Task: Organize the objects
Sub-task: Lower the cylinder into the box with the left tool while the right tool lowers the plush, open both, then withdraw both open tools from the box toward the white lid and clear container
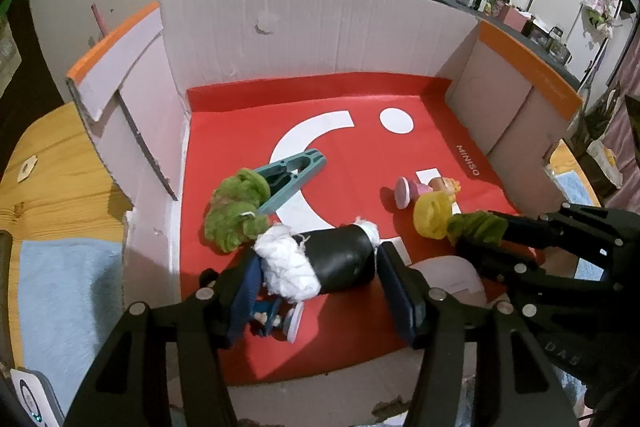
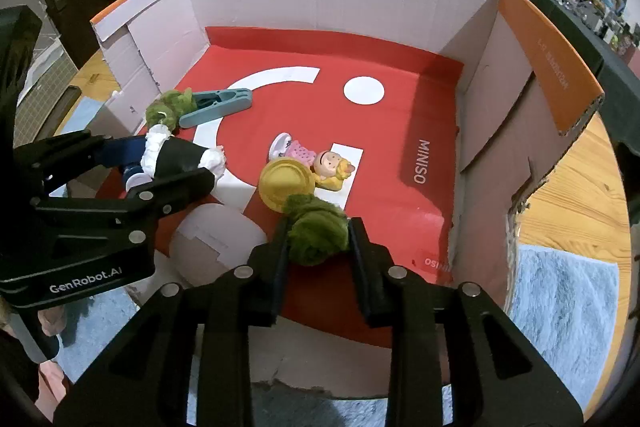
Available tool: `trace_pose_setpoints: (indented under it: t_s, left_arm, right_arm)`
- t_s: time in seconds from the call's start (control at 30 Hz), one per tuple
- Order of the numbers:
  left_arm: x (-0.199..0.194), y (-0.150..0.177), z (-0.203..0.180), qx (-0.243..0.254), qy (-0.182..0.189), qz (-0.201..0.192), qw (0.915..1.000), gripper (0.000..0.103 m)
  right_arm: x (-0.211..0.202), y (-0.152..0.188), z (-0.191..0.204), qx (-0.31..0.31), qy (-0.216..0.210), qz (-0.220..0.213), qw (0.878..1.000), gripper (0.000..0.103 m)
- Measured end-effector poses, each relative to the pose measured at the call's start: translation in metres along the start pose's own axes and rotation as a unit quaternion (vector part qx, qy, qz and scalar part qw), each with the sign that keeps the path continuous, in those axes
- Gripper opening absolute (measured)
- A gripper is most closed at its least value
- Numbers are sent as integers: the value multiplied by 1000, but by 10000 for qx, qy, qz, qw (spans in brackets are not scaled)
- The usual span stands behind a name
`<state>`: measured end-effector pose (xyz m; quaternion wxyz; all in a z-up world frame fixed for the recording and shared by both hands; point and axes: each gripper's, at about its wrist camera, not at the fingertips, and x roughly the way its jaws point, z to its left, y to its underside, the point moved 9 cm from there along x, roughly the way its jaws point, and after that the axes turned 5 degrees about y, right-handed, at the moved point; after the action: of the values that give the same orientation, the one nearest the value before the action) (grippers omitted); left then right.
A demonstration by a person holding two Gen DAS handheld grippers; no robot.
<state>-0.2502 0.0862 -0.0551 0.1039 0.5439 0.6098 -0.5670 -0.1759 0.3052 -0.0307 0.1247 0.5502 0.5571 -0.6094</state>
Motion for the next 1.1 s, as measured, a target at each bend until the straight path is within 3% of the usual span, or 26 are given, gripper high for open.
trace_pose_setpoints:
  t_s: [0.13, 0.23, 0.5, 0.63, 1.1]
  left_arm:
    - [-7, -1, 0, -8, -28, -98, 9999, 67]
    - [-12, -2, 0, 8, -37, -151, 9999, 67]
    - [-27, -2, -2, 8, -53, -316, 9995, 74]
    - [-38, 0, -2, 1, -58, -418, 9991, 78]
    - [-64, 12, 0, -37, -114, -624, 9980, 88]
  right_arm:
    - [-3, 2, 3, 6, 0, -27, 10000, 30]
    - [-6, 3, 2, -7, 86, -74, 9999, 45]
    - [-20, 8, 4, 11, 65, -182, 9998, 47]
    - [-30, 10, 4, 16, 81, -285, 9996, 64]
    - [-50, 19, 10, -12, 103, -524, 9986, 71]
